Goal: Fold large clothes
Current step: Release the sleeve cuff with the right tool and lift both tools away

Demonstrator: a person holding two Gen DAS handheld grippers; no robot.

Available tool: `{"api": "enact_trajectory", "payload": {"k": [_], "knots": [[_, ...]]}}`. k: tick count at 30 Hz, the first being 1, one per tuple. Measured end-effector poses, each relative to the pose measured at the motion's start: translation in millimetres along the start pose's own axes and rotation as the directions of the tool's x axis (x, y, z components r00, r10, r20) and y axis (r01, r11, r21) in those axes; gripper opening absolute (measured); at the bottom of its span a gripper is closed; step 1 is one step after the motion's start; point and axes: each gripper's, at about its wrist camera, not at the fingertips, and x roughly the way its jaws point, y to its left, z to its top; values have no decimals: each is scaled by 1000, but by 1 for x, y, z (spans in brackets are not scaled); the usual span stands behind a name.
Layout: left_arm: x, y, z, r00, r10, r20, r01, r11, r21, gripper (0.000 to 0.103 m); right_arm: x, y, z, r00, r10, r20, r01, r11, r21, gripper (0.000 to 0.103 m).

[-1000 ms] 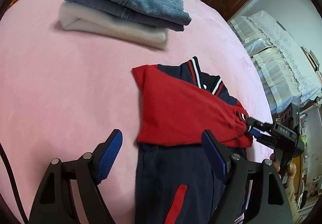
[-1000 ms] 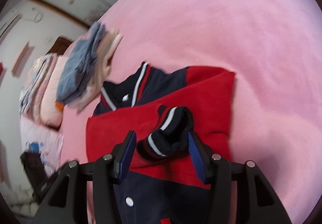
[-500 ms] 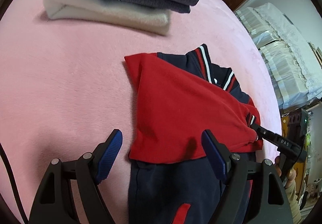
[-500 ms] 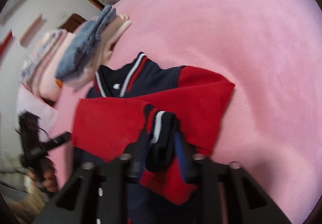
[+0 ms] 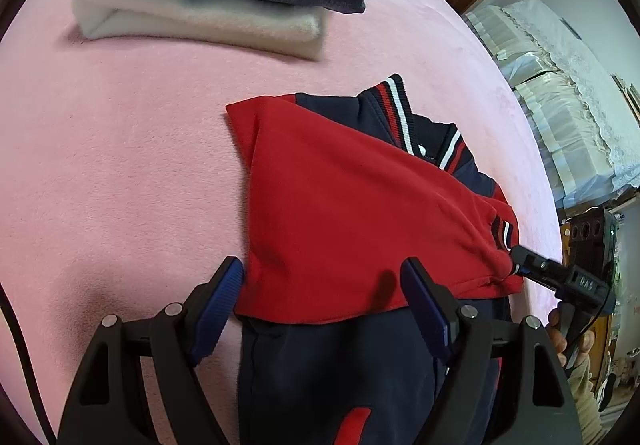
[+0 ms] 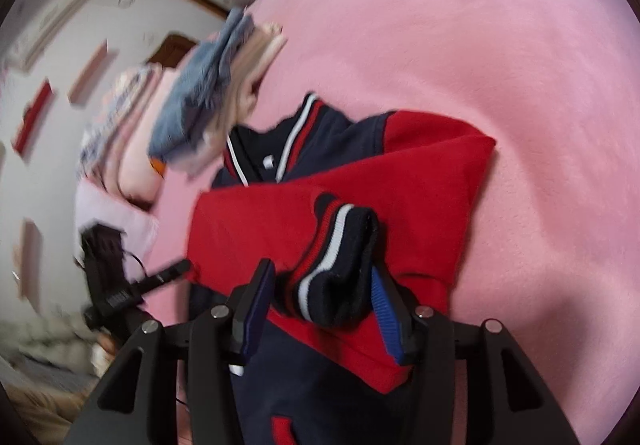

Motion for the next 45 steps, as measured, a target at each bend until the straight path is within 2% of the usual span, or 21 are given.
{"api": "enact_trajectory", "payload": {"k": [1, 2, 3, 4, 8, 11, 13, 17, 19, 22, 24, 26, 28, 30, 33, 35, 36, 38, 39, 41, 45], "knots": [[1, 0, 0, 1000, 2, -1, -2, 1000, -2, 79, 1, 3, -1, 1000, -21, 1, 21, 999, -29, 48], [1, 0, 0, 1000, 5, -2, -5, 1000, -4, 79, 3, 5, -2, 999, -42, 2, 42, 998, -55, 41], [1, 1, 1, 1000, 6, -2, -6, 1000, -5, 79, 5, 10, -3, 997, -82, 12, 83, 993, -85, 24], [2, 1, 1, 1000, 9, -3, -9, 1000, -6, 79, 7, 13, -4, 993, -118, 15, 119, 987, -108, 20], [4, -1, 2, 1000, 21, -2, -21, 1000, 0, 79, 7, 28, -11, 972, -228, 59, 235, 954, -187, 12], [3, -3, 4, 999, 32, 12, -33, 999, 8, 79, -2, 55, -16, 942, -305, 136, 332, 904, -269, 11], [0, -3, 4, 998, 49, 31, -49, 999, 16, 79, -13, 76, -18, 920, -326, 215, 382, 867, -321, 11], [0, -3, 7, 994, 90, 57, -91, 996, 15, 79, -28, 93, -12, 876, -339, 343, 453, 824, -342, 11], [3, -1, 8, 990, 128, 64, -129, 992, 15, 79, -15, 80, -2, 866, -397, 303, 482, 822, -304, 12], [13, 0, 10, 968, 245, 62, -247, 968, 43, 79, 16, 52, 4, 842, -504, 193, 539, 799, -265, 21], [13, -1, 10, 964, 257, 62, -261, 963, 63, 79, 14, 45, 3, 837, -514, 187, 546, 806, -226, 35], [7, -3, 10, 961, 268, 71, -273, 959, 79, 79, 0, 46, 5, 840, -504, 203, 538, 824, -180, 42], [-2, -3, 11, 955, 281, 90, -289, 954, 83, 79, -18, 52, 2, 840, -481, 253, 525, 838, -149, 42], [-21, -2, 13, 951, 270, 149, -281, 958, 62, 79, -39, 59, -3, 829, -458, 320, 516, 848, -122, 42], [-57, -4, 14, 939, 183, 292, -204, 978, 43, 79, -57, 74, -13, 804, -437, 404, 510, 855, -91, 42], [-69, -12, 16, 932, 158, 327, -188, 980, 64, 79, -57, 81, -15, 810, -425, 404, 499, 861, -96, 42], [-71, -19, 16, 933, 153, 325, -188, 979, 78, 79, -50, 89, -14, 823, -413, 389, 486, 867, -108, 42], [-65, -32, 23, 950, 124, 286, -159, 982, 102, 79, -38, 101, -15, 847, -381, 372, 456, 879, -139, 38], [-60, -36, 24, 963, 101, 252, -131, 986, 107, 79, -32, 108, -17, 852, -369, 372, 450, 878, -161, 27], [-50, -42, 26, 971, 78, 227, -104, 989, 104, 79, -10, 122, -18, 855, -370, 363, 459, 866, -199, 13], [-23, -54, 19, 977, 69, 200, -95, 988, 123, 60, 27, 125, -15, 887, -348, 303, 420, 881, -216, 7]]}}
